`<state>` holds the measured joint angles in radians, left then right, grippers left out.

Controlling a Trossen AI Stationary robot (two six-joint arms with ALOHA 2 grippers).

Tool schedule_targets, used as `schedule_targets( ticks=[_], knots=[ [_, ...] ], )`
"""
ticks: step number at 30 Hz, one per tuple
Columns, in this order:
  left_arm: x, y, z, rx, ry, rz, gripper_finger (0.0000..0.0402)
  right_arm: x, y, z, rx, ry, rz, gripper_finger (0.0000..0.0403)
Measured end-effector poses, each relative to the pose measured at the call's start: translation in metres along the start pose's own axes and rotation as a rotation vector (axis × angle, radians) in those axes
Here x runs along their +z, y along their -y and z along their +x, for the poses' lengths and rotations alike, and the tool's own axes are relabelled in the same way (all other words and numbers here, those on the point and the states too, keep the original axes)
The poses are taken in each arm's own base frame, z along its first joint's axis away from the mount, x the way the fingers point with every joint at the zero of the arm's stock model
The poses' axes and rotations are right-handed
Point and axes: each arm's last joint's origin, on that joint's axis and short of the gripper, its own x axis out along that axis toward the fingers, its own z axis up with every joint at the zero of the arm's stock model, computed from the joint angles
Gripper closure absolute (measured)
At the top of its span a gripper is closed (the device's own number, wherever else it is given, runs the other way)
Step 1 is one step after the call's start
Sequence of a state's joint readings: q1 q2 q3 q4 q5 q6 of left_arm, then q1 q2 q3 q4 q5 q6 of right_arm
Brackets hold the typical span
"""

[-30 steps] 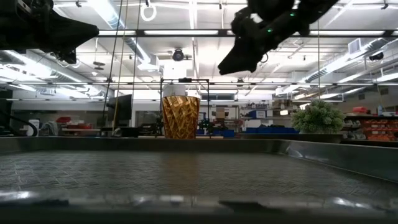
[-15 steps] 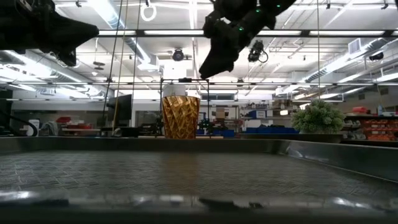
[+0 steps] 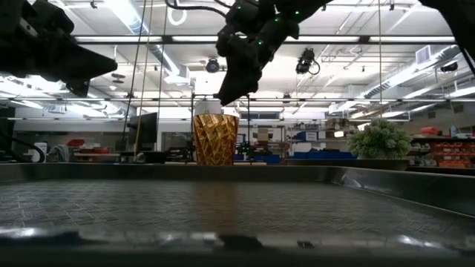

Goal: Pick and place plate/cup/fork/spoon on tray
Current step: Put the brown glass in the top right corner of the black tray

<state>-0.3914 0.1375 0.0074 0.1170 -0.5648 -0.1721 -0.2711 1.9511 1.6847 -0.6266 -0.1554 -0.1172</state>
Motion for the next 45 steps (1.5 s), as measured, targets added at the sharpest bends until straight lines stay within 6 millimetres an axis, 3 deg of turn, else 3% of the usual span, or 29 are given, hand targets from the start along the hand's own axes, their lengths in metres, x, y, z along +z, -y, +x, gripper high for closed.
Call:
schedule_targets(
  ticks=[7,16,28,45],
  knots=[
    [0.0,0.0,0.0,-0.001,0.002,-0.001,0.0358,-0.004,0.011,0.026,-0.011,-0.044,-0.025,0.0201],
    [0.0,0.0,0.0,-0.001,0.003,-0.002,0.0358,-0.006,0.019,0.024,-0.022,-0.051,-0.005,0.0206],
    [0.0,0.0,0.0,-0.002,0.004,-0.002,0.0358,-0.016,0.025,0.042,-0.037,-0.12,0.022,0.0215],
    [0.0,0.0,0.0,-0.001,0.004,-0.002,0.0358,-0.016,0.024,0.043,-0.068,-0.124,0.04,0.0311]
  ],
)
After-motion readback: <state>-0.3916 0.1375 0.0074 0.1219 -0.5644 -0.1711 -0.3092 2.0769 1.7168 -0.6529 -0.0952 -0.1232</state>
